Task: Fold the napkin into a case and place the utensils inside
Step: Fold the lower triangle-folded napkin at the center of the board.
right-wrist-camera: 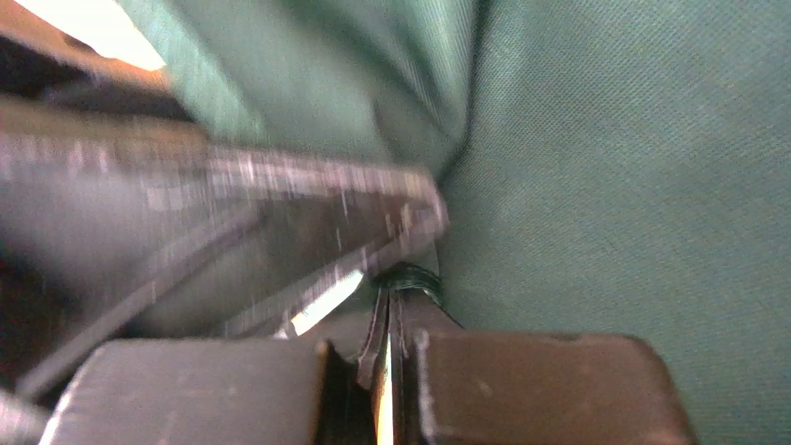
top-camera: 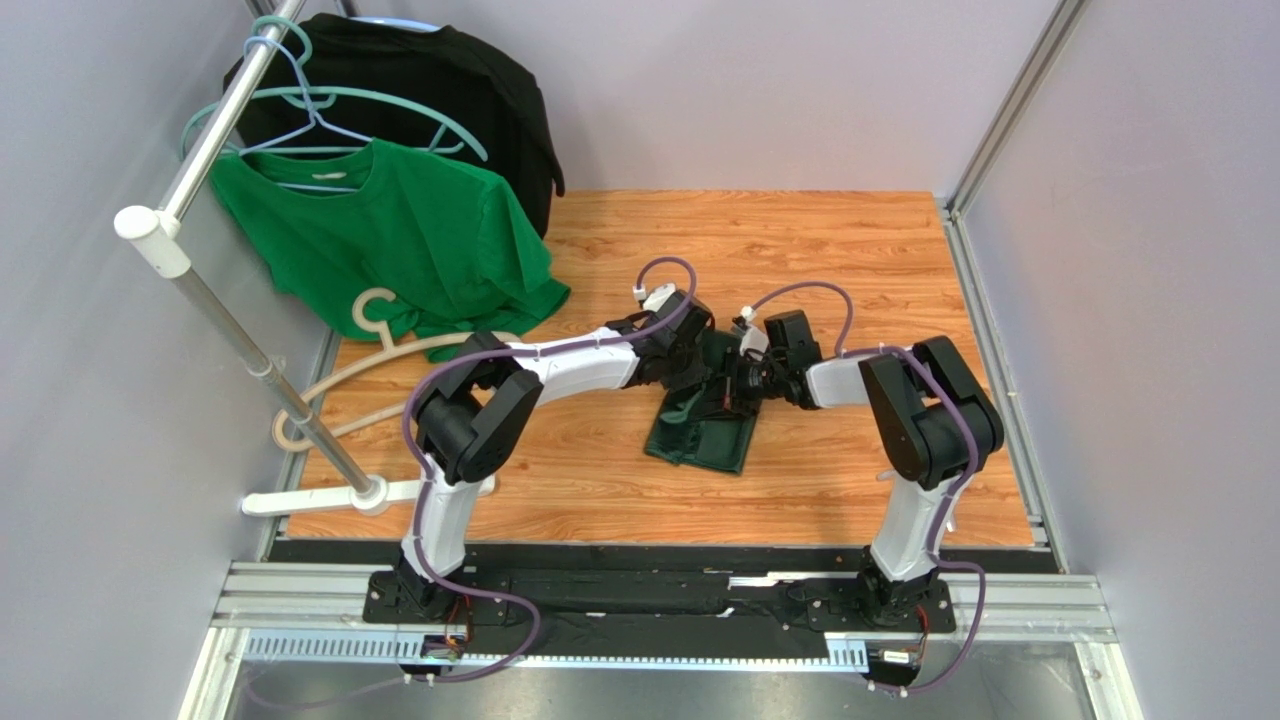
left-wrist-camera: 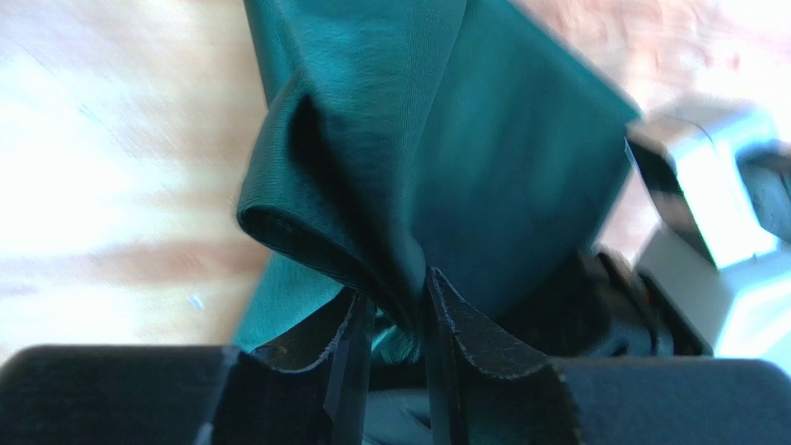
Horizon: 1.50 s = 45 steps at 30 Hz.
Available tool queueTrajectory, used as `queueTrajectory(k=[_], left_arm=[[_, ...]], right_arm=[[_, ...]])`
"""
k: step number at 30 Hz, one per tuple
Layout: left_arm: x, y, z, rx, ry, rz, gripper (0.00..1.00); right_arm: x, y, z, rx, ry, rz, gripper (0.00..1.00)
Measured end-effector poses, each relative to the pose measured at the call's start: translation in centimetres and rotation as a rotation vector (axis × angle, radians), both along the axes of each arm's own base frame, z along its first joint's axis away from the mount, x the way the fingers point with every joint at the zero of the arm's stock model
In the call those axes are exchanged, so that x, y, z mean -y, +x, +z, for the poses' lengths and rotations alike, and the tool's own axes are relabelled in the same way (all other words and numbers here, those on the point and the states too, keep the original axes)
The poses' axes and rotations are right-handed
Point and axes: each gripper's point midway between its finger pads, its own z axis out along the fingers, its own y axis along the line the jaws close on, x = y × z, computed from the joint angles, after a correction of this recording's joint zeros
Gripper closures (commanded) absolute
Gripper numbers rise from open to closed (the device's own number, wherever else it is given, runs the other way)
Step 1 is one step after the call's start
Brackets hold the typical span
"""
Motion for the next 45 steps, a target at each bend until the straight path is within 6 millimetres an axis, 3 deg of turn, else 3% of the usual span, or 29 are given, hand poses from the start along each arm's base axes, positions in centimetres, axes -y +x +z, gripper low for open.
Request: queueTrajectory(k=[2,4,5,6,9,12,19,22,25,33,36,42,45], left_arm=[[0.3,-0.5,0.2,-0.021,-0.016,-0.011,0.6],[0.3,-0.9,0.2,-0.052,-0.033,-0.014,0.54],[0.3,-1.1,0.1,-0.068,-0.041,-0.021,0.48],[0.2,-1.2,0.1,-0.078,-0.043,-0.026,0.31],[-0.6,-1.3,0.0,-0.087,0.0,-0.056,0.26],[-0.9,-1.0,1.1,-0.059,0.051,-0.121,0.18],[-2.7,-1.7,4.2,0.013,0.197,-0.303,0.21],[-3.1,-1.1,5.9,0.046,0.233,-0.368,0.24],[-4.2,-0.5,6.3,0.049,0.231,-0.409,0.2],[-8.9,4.6,5.9,0.032,0.128,-0.358,0.2],[-8.1,5.4,5.6,0.035,0.083,-0.371,0.21],[-4.5,4.9,4.0,0.006,-0.043,-0.417,0.17],[-3.7,4.8,4.0,-0.002,-0.083,-0.416,0.24]], right_arm=[[0.0,0.0,0.0,0.002,-0.001,-0.013,1.0],[0.0,0.0,0.0,-0.007,0.0,-0.023,1.0],[0.0,0.1,0.0,-0.011,-0.002,-0.03,1.0],[0.0,0.1,0.0,-0.015,-0.003,-0.037,1.0],[0.1,0.1,-0.1,-0.028,-0.009,-0.052,1.0],[0.1,0.2,0.0,-0.032,-0.009,-0.057,1.0],[0.0,0.2,0.0,-0.037,-0.007,-0.055,1.0],[0.0,0.3,0.0,-0.036,-0.007,-0.055,1.0],[0.0,0.2,0.0,-0.037,-0.007,-0.055,1.0],[0.0,0.2,0.0,-0.036,-0.006,-0.054,1.0],[0.0,0.2,0.0,-0.036,-0.006,-0.054,1.0],[0.0,0.2,0.0,-0.035,-0.006,-0.053,1.0],[0.0,0.2,0.0,-0.034,-0.007,-0.051,1.0]])
